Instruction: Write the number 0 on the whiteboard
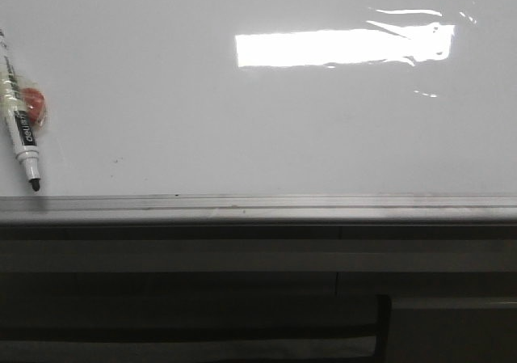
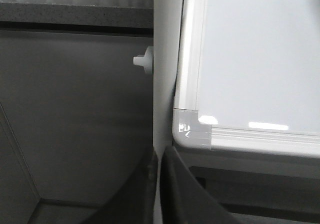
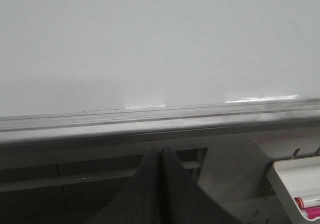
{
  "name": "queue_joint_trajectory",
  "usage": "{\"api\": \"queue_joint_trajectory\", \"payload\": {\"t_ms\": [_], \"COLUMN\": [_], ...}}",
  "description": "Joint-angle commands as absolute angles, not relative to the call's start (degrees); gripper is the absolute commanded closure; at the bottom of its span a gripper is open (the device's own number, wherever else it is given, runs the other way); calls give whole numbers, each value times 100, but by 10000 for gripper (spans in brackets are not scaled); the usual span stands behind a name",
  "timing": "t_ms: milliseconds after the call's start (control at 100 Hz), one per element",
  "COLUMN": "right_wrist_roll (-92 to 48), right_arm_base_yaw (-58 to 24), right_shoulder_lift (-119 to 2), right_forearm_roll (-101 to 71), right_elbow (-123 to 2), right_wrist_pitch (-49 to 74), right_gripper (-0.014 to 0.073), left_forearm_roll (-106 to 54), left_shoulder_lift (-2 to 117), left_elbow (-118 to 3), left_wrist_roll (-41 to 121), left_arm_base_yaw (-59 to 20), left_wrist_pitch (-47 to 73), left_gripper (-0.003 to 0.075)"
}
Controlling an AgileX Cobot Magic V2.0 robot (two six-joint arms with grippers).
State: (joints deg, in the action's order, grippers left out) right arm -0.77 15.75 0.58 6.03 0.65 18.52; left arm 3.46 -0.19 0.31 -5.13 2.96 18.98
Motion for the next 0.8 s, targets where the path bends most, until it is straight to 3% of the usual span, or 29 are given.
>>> {"api": "queue_joint_trajectory", "payload": {"t_ms": [0, 790], "right_wrist_roll": [-119, -119], "right_arm_base_yaw": [1601, 1601], "right_shoulder_lift": [166, 166], "right_forearm_roll": [683, 687], "right_elbow": [135, 135], "right_wrist_pitch": [1730, 1473], "right_gripper": [662, 662], "left_forearm_roll": [368, 530], "left_shoulder_lift": [-182, -182], "left_elbow": [212, 212], "left_wrist_roll": [-530, -530], "left_arm_base_yaw": [302, 302], "left_wrist_pitch": [1592, 607], "left_gripper": [740, 740]}}
